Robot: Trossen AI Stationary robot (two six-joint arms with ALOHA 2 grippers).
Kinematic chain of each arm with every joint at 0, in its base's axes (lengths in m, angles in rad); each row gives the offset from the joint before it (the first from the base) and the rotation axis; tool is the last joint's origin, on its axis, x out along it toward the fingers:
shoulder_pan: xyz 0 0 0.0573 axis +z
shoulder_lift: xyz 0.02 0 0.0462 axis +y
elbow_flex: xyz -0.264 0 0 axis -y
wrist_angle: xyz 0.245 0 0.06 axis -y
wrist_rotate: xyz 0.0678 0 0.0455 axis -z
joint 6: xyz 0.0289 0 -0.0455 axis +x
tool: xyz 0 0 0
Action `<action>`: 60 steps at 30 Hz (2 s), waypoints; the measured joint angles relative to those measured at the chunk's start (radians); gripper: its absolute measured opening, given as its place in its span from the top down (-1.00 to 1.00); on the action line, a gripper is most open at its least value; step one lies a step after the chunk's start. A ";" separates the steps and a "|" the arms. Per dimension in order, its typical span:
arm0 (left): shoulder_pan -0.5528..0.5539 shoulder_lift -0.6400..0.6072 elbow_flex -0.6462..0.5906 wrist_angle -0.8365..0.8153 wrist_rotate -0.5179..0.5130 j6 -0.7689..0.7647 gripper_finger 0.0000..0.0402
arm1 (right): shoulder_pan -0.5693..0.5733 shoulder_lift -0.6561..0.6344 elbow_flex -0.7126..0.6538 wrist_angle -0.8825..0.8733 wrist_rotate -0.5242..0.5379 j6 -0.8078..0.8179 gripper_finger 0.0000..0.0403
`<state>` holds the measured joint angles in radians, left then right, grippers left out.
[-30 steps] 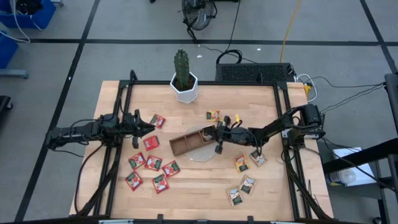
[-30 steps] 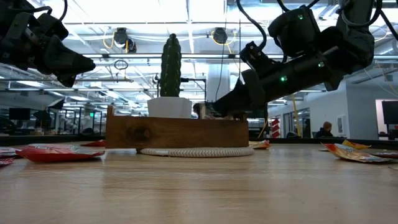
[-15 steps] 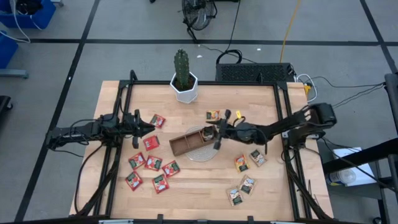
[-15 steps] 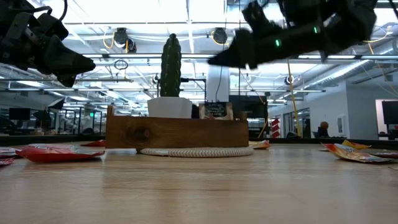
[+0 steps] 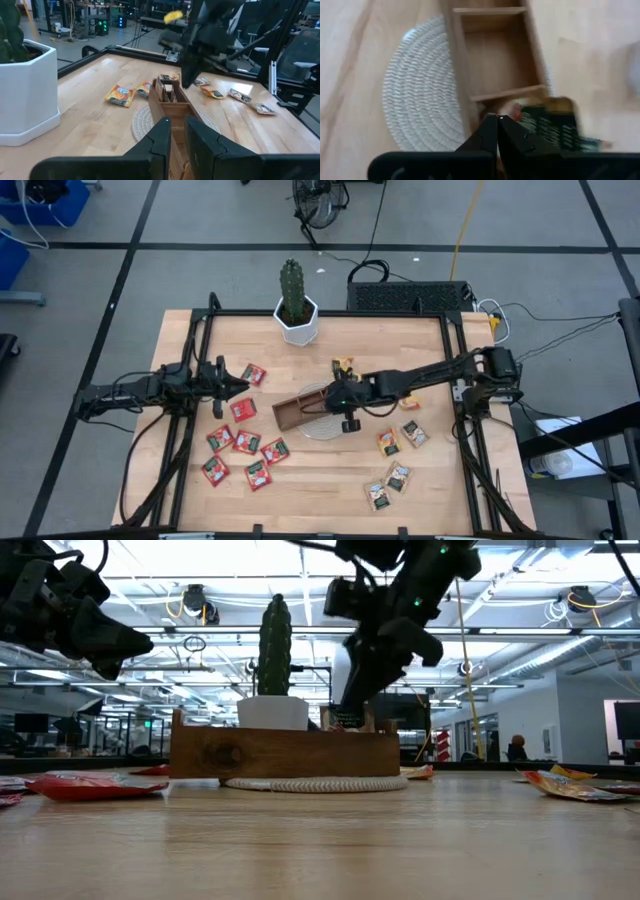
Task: Pick & Place Tea
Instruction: Put the brown tea bag into the right section of the wooden organizer
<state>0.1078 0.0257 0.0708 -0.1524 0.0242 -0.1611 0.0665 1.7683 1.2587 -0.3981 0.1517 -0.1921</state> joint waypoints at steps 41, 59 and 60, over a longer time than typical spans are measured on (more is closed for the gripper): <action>0.000 0.000 0.000 0.000 0.000 0.000 0.71 | -0.057 0.118 0.003 -0.018 0.016 0.052 1.00; 0.000 0.000 0.000 0.000 0.000 0.000 0.71 | 0.015 0.109 -0.002 0.075 0.345 0.015 1.00; 0.000 0.000 0.000 0.000 0.000 0.000 0.71 | 0.020 0.106 -0.002 0.088 0.345 0.013 1.00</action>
<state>0.1078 0.0257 0.0704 -0.1528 0.0242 -0.1612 0.0866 1.8739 1.2568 -0.3097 0.4968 -0.1792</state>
